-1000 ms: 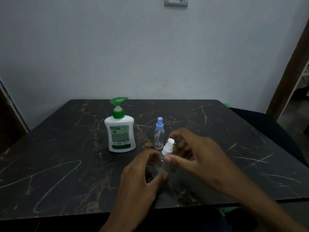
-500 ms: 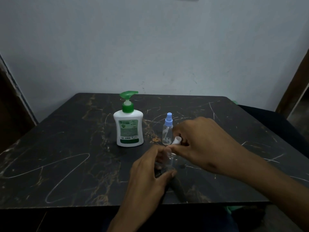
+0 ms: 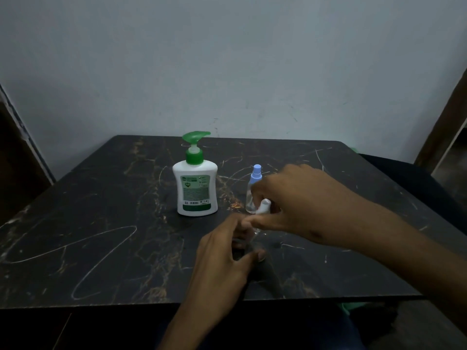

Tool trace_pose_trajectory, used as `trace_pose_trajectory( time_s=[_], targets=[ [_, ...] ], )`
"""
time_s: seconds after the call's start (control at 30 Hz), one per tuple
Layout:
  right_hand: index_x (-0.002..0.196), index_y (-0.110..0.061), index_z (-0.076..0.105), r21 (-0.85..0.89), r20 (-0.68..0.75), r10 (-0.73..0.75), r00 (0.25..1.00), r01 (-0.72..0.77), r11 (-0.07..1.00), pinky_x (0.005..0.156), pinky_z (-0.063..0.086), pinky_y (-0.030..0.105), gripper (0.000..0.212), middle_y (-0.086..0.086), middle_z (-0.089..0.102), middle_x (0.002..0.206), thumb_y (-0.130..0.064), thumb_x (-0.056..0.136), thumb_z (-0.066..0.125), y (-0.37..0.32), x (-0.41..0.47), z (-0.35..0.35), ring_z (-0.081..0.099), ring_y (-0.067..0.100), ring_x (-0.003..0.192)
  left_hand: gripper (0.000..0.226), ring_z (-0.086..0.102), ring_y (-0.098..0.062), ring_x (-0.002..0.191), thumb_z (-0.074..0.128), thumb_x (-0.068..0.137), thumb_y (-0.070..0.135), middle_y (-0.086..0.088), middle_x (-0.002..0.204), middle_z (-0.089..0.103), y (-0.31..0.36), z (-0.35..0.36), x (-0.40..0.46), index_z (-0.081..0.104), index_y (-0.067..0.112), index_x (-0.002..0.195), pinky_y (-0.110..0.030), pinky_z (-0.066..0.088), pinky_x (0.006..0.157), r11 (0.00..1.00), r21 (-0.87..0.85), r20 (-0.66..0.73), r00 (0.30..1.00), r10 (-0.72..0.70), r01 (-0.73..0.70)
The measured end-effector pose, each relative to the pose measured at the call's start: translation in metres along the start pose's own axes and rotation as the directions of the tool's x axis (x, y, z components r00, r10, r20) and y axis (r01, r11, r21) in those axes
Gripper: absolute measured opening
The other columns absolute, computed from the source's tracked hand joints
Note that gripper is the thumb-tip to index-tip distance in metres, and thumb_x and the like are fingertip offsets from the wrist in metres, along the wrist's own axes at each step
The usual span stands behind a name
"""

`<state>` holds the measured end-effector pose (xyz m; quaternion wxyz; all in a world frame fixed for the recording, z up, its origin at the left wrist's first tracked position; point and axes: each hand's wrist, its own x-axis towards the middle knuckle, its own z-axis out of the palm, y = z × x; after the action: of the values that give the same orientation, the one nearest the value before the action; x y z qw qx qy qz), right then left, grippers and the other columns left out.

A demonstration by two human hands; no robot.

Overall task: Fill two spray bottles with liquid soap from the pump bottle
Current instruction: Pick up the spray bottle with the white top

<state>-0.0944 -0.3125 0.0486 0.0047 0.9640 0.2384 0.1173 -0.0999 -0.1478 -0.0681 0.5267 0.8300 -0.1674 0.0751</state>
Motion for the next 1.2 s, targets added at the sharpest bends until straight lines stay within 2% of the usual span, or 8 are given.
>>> trace_pose_trajectory(
  time_s=[0.17,0.3,0.5,0.53,0.63,0.8,0.93,1.2],
  targets=[
    [0.08,-0.033,0.06,0.037,0.072,-0.065,0.995,0.062,0.997,0.058,0.033,0.015,0.016,-0.015,0.063,0.072,-0.022,0.088,0.069,0.002,0.004,-0.008,0.057,0.005,0.067,0.034,0.072,0.0,0.096,0.088,0.083,0.014,0.019,0.1,0.075,0.0,0.001,0.002,0.069,0.034,0.102,-0.018,0.058,0.083,1.0,-0.007,0.004,1.0,0.004,-0.004],
    [0.088,-0.035,0.07,0.088,0.134,-0.13,0.982,0.118,0.989,0.073,0.032,-0.005,0.036,-0.024,0.071,0.086,0.0,0.081,0.066,0.009,0.004,-0.013,0.064,-0.005,0.084,0.033,0.072,0.0,0.096,0.088,0.083,0.014,0.018,0.1,0.076,-0.001,0.001,0.002,0.069,0.033,0.102,-0.015,0.056,0.083,1.0,-0.003,0.012,1.0,0.018,-0.018],
    [0.096,-0.034,0.072,0.37,0.099,-0.186,0.978,0.137,0.919,0.086,0.051,0.018,0.017,-0.021,0.071,0.104,-0.018,0.091,0.071,0.01,0.002,-0.02,0.065,-0.005,0.099,0.041,0.071,0.006,0.095,0.089,0.082,0.014,0.025,0.103,0.074,-0.001,0.0,0.001,0.07,0.035,0.111,-0.007,0.051,0.079,1.0,-0.014,-0.013,1.0,0.021,-0.021],
    [0.098,-0.036,0.069,0.304,0.07,-0.165,0.984,0.136,0.943,0.081,0.054,0.023,0.005,-0.021,0.07,0.099,-0.033,0.094,0.07,0.011,0.003,-0.017,0.065,-0.005,0.093,0.043,0.071,0.005,0.096,0.089,0.082,0.015,0.026,0.104,0.073,-0.001,0.0,0.001,0.069,0.037,0.113,-0.007,0.052,0.08,1.0,-0.015,-0.013,1.0,0.021,-0.021],
    [0.09,-0.033,0.063,-0.006,0.045,-0.063,0.997,0.064,0.998,0.06,0.047,0.027,0.034,-0.015,0.062,0.079,-0.067,0.092,0.058,0.008,0.007,-0.004,0.059,0.003,0.071,0.043,0.071,0.003,0.097,0.088,0.083,0.016,0.023,0.102,0.073,-0.001,0.0,0.001,0.069,0.038,0.114,-0.013,0.055,0.083,1.0,0.0,-0.003,1.0,0.025,-0.025],
    [0.087,-0.033,0.06,-0.019,0.087,-0.089,0.992,0.091,0.996,0.063,0.051,0.027,0.012,-0.015,0.059,0.079,-0.039,0.09,0.07,0.003,0.008,-0.007,0.059,0.005,0.072,0.033,0.073,-0.001,0.095,0.087,0.083,0.014,0.018,0.1,0.075,-0.001,0.0,0.002,0.07,0.031,0.105,-0.022,0.059,0.084,1.0,-0.02,0.017,1.0,0.01,-0.01],
    [0.092,-0.039,0.068,0.064,0.063,-0.087,0.994,0.083,0.995,0.067,0.049,0.014,0.029,-0.02,0.07,0.091,-0.012,0.086,0.072,0.007,0.002,-0.043,0.061,-0.005,0.081,0.032,0.072,0.0,0.1,0.087,0.084,0.012,0.019,0.105,0.076,-0.002,0.0,0.002,0.07,0.029,0.105,-0.022,0.059,0.089,0.999,-0.037,0.024,1.0,0.013,-0.012],
    [0.094,-0.034,0.07,0.317,-0.283,0.098,0.954,-0.004,0.948,0.073,0.062,0.046,0.018,-0.013,0.074,0.09,-0.034,0.077,0.079,0.057,-0.031,-0.083,0.072,0.007,0.078,0.039,0.069,0.005,0.102,0.089,0.081,0.015,0.027,0.106,0.072,-0.006,0.003,0.001,0.07,0.033,0.109,-0.015,0.056,0.088,0.999,-0.023,-0.02,0.999,0.034,-0.035]
  ],
)
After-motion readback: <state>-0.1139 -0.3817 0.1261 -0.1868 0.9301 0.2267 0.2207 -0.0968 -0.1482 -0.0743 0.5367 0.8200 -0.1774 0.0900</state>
